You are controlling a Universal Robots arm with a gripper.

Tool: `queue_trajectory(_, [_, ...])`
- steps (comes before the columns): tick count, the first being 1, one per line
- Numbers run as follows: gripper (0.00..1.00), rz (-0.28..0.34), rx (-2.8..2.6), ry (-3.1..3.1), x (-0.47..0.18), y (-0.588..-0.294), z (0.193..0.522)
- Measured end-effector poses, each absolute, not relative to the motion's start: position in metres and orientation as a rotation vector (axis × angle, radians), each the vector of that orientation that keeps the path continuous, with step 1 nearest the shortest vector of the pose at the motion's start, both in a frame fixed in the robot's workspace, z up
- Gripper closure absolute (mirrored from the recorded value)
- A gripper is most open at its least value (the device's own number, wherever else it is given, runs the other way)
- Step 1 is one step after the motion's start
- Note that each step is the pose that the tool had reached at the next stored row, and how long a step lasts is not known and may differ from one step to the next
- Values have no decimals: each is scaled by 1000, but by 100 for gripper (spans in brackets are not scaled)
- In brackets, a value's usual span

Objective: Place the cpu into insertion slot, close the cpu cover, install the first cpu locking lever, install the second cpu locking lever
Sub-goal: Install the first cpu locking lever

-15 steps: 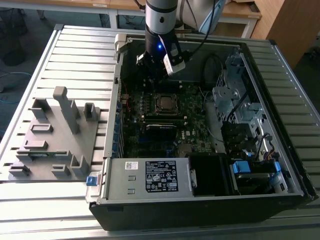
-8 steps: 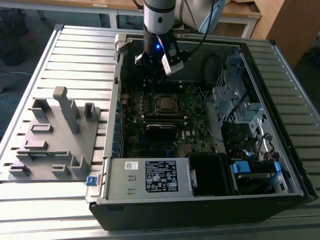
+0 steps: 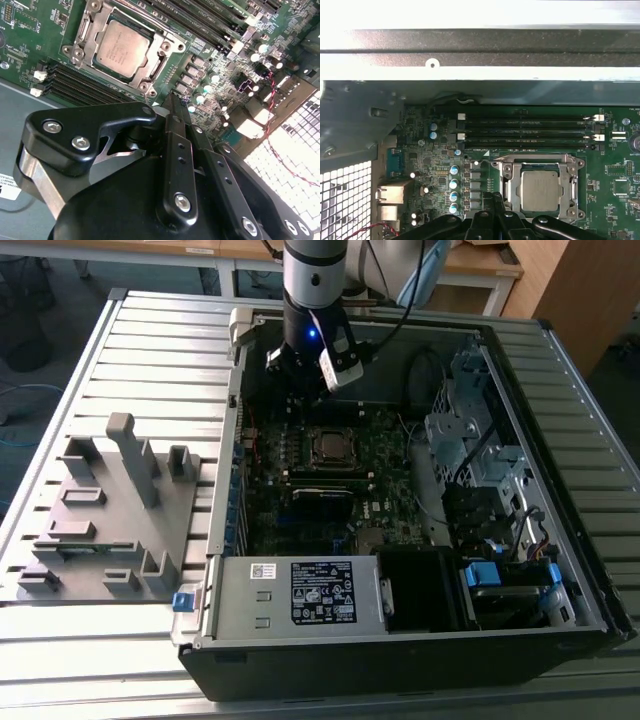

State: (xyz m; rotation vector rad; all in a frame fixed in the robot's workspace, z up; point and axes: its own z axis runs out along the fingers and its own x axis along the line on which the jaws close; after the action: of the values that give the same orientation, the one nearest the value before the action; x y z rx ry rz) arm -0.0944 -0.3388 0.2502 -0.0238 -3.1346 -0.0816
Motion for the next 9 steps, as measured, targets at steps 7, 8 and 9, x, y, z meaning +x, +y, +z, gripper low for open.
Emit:
queue_trajectory(7, [90,-82,-24,-3135,-95,-339,252])
queue_trajectory(8, [90,-82,-24,-3135,-95,-339,253])
queue_trajectory(9, [90,-82,-24,-3135,-95,-339,253])
